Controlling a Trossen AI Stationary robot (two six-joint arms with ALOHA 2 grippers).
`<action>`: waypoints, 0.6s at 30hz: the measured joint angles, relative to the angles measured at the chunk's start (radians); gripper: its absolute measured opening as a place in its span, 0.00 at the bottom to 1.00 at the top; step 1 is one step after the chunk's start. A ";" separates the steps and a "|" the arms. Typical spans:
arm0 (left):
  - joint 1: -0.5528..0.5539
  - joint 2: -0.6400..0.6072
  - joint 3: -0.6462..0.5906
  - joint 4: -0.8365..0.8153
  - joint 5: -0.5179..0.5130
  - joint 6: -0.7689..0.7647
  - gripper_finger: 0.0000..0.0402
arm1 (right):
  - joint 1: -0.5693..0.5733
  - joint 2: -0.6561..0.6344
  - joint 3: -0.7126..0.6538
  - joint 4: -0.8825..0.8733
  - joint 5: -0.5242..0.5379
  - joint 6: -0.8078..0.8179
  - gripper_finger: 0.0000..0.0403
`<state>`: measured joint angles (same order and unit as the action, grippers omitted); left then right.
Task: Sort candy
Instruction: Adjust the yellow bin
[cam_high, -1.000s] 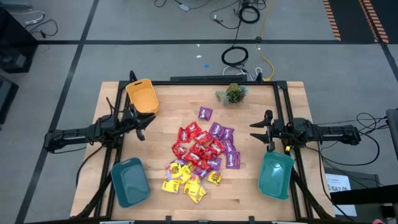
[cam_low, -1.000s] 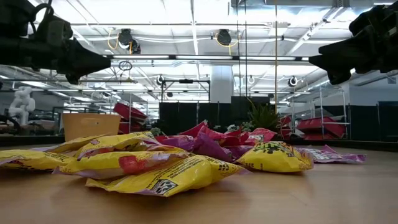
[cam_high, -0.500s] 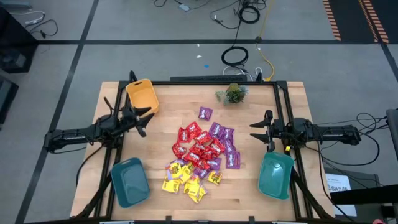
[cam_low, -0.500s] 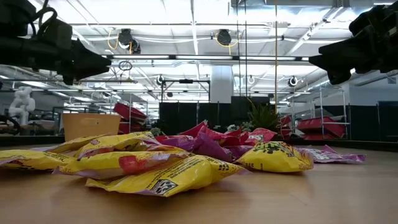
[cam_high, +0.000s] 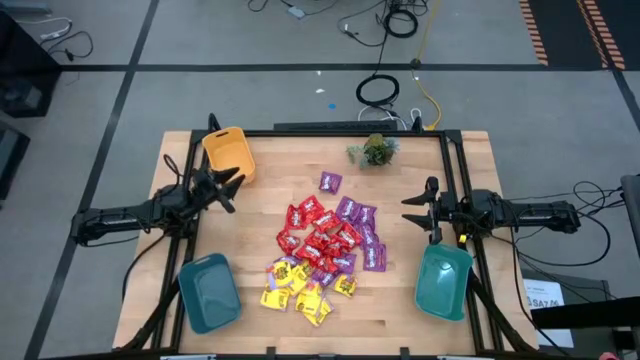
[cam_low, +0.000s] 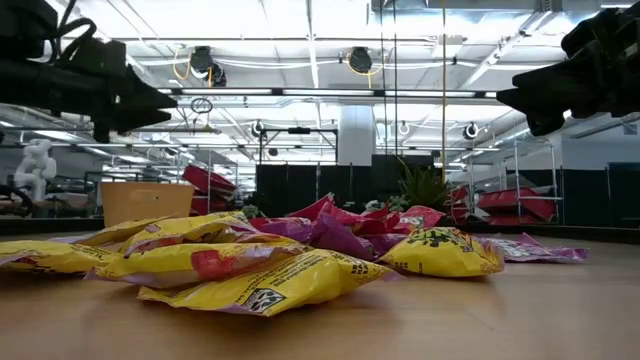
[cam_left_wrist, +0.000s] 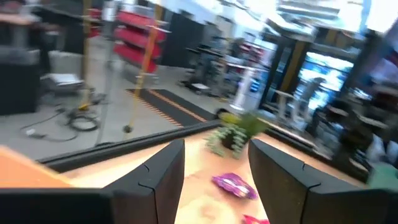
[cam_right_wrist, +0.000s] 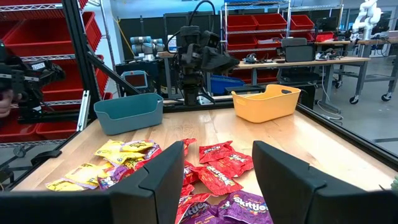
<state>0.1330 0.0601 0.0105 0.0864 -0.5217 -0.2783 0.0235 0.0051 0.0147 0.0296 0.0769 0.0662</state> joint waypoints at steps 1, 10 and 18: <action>0.005 0.004 0.009 -0.029 -0.024 -0.017 0.47 | 0.000 0.000 0.000 0.000 0.000 0.000 0.45; 0.138 0.163 0.240 -0.261 -0.061 -0.031 0.47 | 0.000 0.000 0.000 0.000 0.000 0.000 0.45; 0.329 0.482 0.577 -0.549 0.024 -0.025 0.47 | 0.000 0.000 0.000 0.000 0.000 0.000 0.45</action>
<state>0.4619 0.5423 0.5874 -0.4631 -0.4981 -0.3038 0.0232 0.0050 0.0150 0.0296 0.0765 0.0665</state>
